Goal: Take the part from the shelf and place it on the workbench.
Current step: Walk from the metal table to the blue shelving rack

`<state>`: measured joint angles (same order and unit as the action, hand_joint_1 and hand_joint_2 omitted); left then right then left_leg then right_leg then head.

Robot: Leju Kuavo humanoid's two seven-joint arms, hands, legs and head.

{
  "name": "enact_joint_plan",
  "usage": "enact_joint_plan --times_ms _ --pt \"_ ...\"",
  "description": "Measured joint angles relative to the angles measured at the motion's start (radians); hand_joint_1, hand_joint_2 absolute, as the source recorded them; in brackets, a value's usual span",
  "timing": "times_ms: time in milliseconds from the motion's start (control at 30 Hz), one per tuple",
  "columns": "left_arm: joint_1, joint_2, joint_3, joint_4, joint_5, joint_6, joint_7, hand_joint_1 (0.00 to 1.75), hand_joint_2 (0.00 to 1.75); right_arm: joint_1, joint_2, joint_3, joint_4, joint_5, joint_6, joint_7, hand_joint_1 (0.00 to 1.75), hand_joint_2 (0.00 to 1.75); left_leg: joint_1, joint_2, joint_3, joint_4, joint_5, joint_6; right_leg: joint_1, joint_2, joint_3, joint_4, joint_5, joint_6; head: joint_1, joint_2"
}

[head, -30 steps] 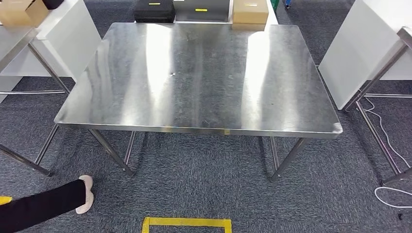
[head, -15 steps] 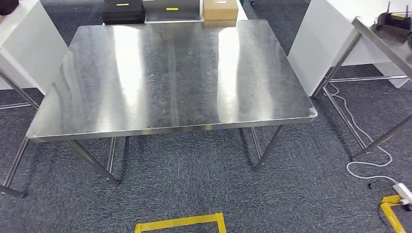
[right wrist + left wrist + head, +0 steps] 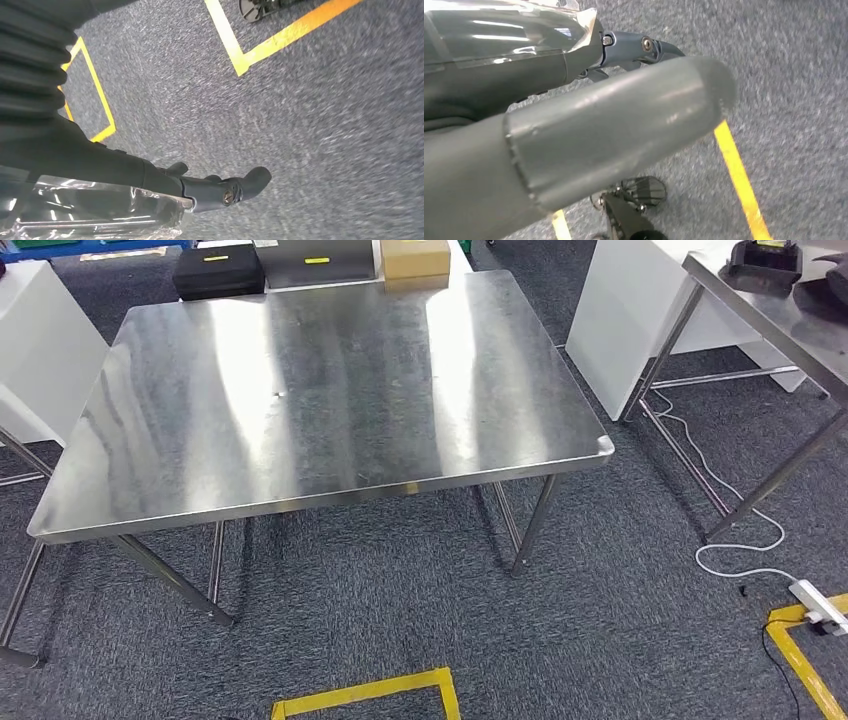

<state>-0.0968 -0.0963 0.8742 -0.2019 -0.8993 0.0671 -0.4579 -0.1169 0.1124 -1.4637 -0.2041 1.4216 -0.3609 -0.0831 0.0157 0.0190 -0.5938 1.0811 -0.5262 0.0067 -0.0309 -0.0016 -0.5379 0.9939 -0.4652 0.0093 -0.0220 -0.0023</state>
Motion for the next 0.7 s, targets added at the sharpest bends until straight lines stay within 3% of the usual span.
enact_joint_plan --times_ms 67,133,167,267,300,333,400,467,533,600,633,667,700 --pt "-0.001 0.000 0.000 0.000 -0.001 0.000 0.000 0.00 0.00 0.000 0.001 0.000 0.000 -0.001 0.000 0.000 0.00 0.00 0.002 -0.011 -0.038 0.121 -0.083 -0.006 0.006 0.000 -0.015 0.002 0.012 -0.011 -0.003 0.000" --pt "-0.001 0.001 -0.001 0.000 -0.001 0.000 0.001 0.00 0.00 0.001 0.001 0.000 0.000 -0.001 0.000 0.000 0.00 0.00 0.003 -0.013 -0.047 0.190 -0.113 -0.008 0.011 0.001 -0.031 0.005 0.022 -0.012 -0.003 0.000" --pt "-0.001 0.001 -0.001 0.000 -0.001 0.000 0.001 0.00 0.00 0.001 0.001 0.000 0.000 -0.001 0.000 0.001 0.00 0.00 0.004 -0.012 -0.029 0.175 -0.102 -0.008 0.011 0.002 -0.039 0.008 0.027 -0.010 -0.003 0.000" --pt "-0.005 0.002 -0.001 0.000 -0.001 0.000 0.000 0.00 0.00 0.001 0.001 0.000 0.000 -0.001 0.001 0.001 0.00 0.00 0.007 -0.019 0.089 -0.011 -0.033 -0.005 0.012 0.005 -0.056 0.017 0.039 0.004 -0.002 0.000" --pt "-0.006 0.002 -0.001 0.000 -0.001 0.000 0.001 0.00 0.00 0.000 0.001 0.000 0.000 -0.001 0.001 0.001 0.00 0.00 0.005 -0.021 0.113 -0.054 -0.020 -0.002 0.014 0.006 -0.059 0.019 0.045 0.012 -0.001 0.000" --pt "-0.007 0.002 -0.001 0.000 -0.001 0.000 0.001 0.00 0.00 -0.001 0.001 0.000 0.000 -0.001 0.002 0.001 0.00 0.00 0.001 -0.023 0.116 -0.067 -0.016 0.002 0.015 0.006 -0.061 0.019 0.050 0.019 0.000 0.000" --pt "-0.007 0.001 -0.001 0.000 -0.001 0.000 0.001 0.00 0.00 -0.001 0.001 0.000 0.000 -0.003 0.002 0.002 0.00 0.00 -0.007 -0.021 0.103 -0.067 -0.002 0.017 0.017 0.007 -0.066 0.015 0.065 0.035 0.001 0.000" --pt "-0.009 0.000 -0.001 0.000 -0.001 0.000 0.002 0.00 0.00 0.001 0.000 0.000 0.000 -0.004 0.001 0.004 0.00 0.00 -0.010 -0.015 0.083 -0.072 0.020 0.037 0.017 0.008 -0.084 0.033 0.047 0.041 0.002 0.000" --pt "-0.012 0.000 -0.001 0.000 -0.001 0.000 0.004 0.00 0.00 0.001 0.000 0.000 0.000 -0.004 0.001 0.007 0.00 0.00 -0.010 -0.008 0.057 -0.075 0.042 0.052 0.014 0.008 -0.118 0.118 -0.031 0.028 0.006 0.000" --pt "-0.012 0.002 0.000 0.000 -0.001 0.000 0.006 0.00 0.00 0.001 0.002 0.001 0.000 -0.003 0.001 0.008 0.00 0.00 -0.014 -0.004 0.028 -0.074 0.063 0.059 0.015 0.007 -0.143 0.242 -0.110 0.021 0.010 0.000" --pt "-0.012 0.002 0.000 0.000 -0.001 0.000 0.006 0.00 0.00 0.001 0.002 0.001 0.000 -0.002 0.001 0.009 0.00 0.00 -0.017 -0.001 0.015 -0.073 0.074 0.059 0.016 0.007 -0.140 0.282 -0.124 0.024 0.010 0.000" --pt "-0.012 0.002 -0.001 0.000 -0.001 0.000 0.006 0.00 0.00 0.001 0.001 0.002 0.000 -0.002 0.001 0.010 0.00 0.00 -0.019 0.000 0.001 -0.072 0.085 0.059 0.017 0.007 -0.121 0.291 -0.118 0.031 0.009 0.000" --pt "-0.012 0.002 -0.001 0.000 -0.001 0.000 0.006 0.00 0.00 0.001 0.001 0.003 0.000 -0.001 0.001 0.010 0.00 0.00 -0.020 0.002 -0.011 -0.072 0.096 0.058 0.019 0.007 -0.086 0.265 -0.099 0.038 0.010 0.000"
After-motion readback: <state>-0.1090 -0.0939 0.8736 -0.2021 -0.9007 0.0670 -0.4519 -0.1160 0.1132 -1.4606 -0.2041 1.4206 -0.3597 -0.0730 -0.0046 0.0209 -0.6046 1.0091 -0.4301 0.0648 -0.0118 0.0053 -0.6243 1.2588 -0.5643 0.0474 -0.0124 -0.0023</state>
